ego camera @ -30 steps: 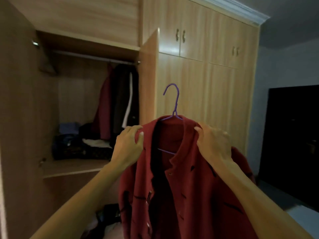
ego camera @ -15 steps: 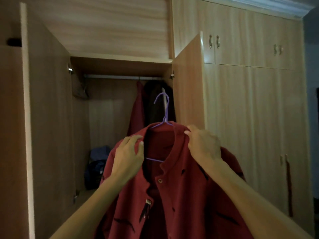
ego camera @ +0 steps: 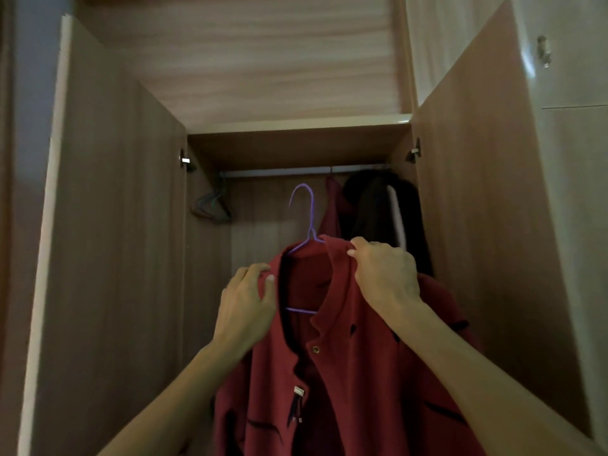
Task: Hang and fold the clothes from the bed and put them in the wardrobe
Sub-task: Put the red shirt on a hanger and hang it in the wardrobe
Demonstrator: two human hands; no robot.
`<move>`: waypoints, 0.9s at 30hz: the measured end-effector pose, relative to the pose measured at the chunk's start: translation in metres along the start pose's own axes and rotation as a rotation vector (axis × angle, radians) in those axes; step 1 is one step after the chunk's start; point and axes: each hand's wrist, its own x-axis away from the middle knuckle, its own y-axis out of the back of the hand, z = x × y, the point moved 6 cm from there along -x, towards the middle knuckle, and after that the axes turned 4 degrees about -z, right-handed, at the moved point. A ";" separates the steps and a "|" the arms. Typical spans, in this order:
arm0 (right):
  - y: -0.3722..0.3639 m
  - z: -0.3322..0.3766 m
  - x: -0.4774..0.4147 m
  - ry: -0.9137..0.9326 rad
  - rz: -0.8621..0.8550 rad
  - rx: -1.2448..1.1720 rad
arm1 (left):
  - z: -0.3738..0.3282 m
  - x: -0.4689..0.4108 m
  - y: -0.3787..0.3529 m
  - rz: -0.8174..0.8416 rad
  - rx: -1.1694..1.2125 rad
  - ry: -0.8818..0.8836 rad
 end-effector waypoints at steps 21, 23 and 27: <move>-0.281 -0.002 -0.245 -0.011 -0.105 0.265 | 0.158 -0.289 -0.191 -0.067 0.115 -0.209; -0.305 -0.009 -0.269 -0.042 -0.121 0.310 | 0.171 -0.319 -0.208 -0.063 0.153 -0.210; -0.347 -0.023 -0.308 -0.108 -0.147 0.362 | 0.186 -0.359 -0.251 -0.043 0.168 -0.277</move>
